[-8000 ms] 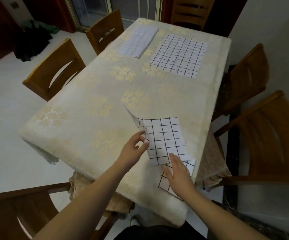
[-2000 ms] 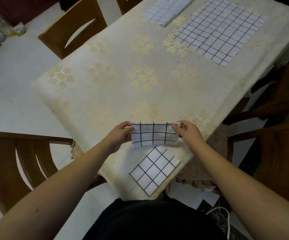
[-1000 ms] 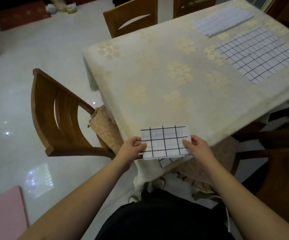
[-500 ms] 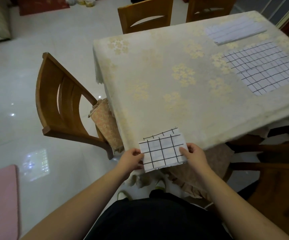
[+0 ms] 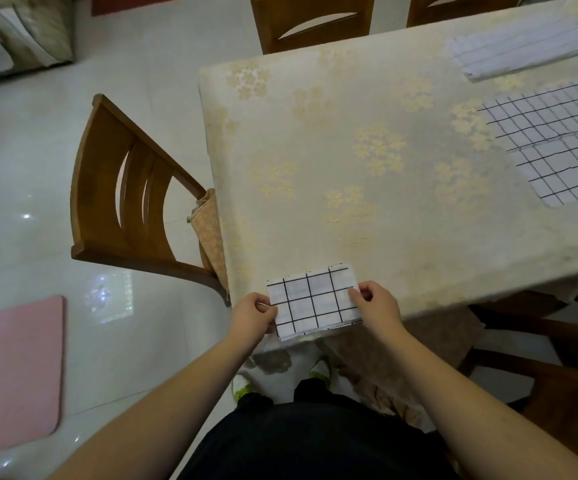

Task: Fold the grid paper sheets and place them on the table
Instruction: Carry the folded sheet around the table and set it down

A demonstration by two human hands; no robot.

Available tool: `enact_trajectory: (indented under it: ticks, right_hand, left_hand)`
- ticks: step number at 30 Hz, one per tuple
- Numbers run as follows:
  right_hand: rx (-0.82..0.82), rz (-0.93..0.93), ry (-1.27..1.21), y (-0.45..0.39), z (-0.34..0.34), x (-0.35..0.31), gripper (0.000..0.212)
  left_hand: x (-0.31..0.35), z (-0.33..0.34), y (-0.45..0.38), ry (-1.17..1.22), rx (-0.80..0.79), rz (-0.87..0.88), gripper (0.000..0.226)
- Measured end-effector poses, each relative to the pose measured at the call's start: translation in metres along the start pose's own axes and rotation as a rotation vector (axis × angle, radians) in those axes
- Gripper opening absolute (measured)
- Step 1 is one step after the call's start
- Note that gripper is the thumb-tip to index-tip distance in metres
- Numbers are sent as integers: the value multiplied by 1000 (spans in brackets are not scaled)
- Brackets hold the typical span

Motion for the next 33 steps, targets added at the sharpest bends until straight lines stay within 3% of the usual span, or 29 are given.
enact_trajectory:
  ticks: [10,14,17,19,21,24,26,33]
  right_hand:
    - [-12,-54,110,-16,-3,1,27]
    - [36,-91,112,-19,-6,0,31]
    - [147,-199,209,-14,-8,-12,36]
    - [143,-332,293,-10,1,-25,39]
    - [67,-475,412,-7,19,-36,49]
    - [-52,-622,673,-6,48,-38,61]
    - [-101,-614,770,-10,59,-31,65]
    - [-153,-554,828,-15,66,-18,69]
  left_hand:
    - [3,2,-1,-93,86,12,12]
    - [9,-2,-2,-242,186,71,13]
    - [23,-1,1,-474,261,344,22]
    - [27,16,4,-751,189,678,40]
    - [15,36,2,-1069,48,834,61]
    - [-7,43,-10,-1225,-45,711,74]
    - [-11,44,-14,-1247,-78,637,73]
    - [-15,25,-27,-1205,-43,607,89]
Point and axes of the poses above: each hand's wrist, its own y-axis away from the middle knuckle, its own z-axis out of the palm, x = y × z, the point moved 5 cm from there along -y, towards the middle knuckle
